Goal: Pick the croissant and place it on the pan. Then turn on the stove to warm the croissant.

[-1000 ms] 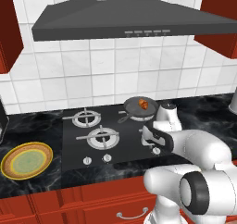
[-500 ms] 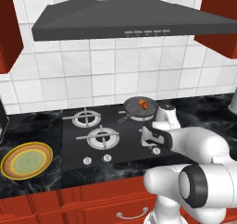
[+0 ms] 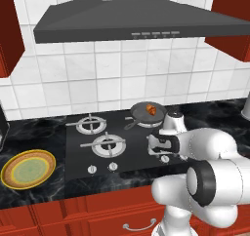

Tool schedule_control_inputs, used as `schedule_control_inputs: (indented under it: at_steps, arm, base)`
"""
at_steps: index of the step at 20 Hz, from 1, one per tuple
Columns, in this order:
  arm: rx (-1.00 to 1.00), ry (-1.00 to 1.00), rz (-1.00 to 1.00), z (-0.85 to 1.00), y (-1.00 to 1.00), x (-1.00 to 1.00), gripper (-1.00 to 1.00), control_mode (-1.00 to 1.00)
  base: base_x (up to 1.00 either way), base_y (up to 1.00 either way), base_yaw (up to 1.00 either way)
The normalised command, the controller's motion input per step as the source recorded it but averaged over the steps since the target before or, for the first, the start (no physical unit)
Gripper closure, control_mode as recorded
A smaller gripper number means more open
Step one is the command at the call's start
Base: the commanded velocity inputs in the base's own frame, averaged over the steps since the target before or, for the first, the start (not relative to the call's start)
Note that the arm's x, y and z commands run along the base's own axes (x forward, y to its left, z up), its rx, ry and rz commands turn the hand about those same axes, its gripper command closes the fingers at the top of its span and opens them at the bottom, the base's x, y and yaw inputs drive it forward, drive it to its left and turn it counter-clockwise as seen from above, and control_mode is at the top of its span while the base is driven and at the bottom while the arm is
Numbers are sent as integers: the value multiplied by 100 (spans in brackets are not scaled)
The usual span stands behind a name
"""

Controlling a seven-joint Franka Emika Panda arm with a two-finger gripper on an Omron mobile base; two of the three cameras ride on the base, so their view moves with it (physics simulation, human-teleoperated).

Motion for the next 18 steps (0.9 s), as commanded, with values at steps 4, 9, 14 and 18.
schedule_control_inputs:
  at_steps: [4,9,14,18]
  arm:
    - [-1,0,0,-21,0,12,-100,-100]
    - [-2,0,0,-22,0,15,-100,-100]
    - [0,0,0,-8,0,8,-100,-100]
    - [0,0,0,-1,0,-9,-100,-100]
  base:
    - [0,0,0]
    - [0,0,0]
    - [0,0,0]
    - [0,0,0]
